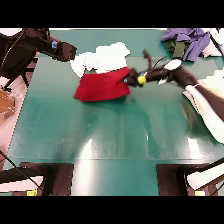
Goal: Fold the shirts.
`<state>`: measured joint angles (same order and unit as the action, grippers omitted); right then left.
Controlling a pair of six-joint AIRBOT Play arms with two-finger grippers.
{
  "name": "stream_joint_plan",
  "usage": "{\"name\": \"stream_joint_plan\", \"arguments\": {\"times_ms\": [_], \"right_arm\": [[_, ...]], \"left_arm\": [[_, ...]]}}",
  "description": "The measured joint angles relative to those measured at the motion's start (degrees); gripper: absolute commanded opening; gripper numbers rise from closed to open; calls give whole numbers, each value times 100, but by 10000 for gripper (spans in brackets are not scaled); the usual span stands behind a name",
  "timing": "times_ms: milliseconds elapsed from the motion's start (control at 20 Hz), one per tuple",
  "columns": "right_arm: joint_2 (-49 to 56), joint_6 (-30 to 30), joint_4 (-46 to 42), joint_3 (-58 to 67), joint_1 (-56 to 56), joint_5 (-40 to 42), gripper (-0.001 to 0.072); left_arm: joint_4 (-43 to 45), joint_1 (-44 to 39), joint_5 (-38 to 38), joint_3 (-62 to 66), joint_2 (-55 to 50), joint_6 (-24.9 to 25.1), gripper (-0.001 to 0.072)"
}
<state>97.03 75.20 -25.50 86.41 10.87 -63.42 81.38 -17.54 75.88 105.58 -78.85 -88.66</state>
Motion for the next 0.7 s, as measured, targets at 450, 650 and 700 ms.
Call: {"name": "stream_joint_plan", "arguments": {"times_ms": [450, 650, 700], "right_arm": [[-960, 1609, -1073, 2562, -3423, -1014, 21], [-1259, 1864, -1023, 2896, -5508, -1836, 22], [-1381, 1858, -984, 2778, -5965, -2024, 22]], "left_arm": [[-247, 0, -107, 0, 0, 2, 25], [-407, 0, -282, 0, 0, 0, 24], [-444, 0, -332, 0, 0, 0, 24]]}}
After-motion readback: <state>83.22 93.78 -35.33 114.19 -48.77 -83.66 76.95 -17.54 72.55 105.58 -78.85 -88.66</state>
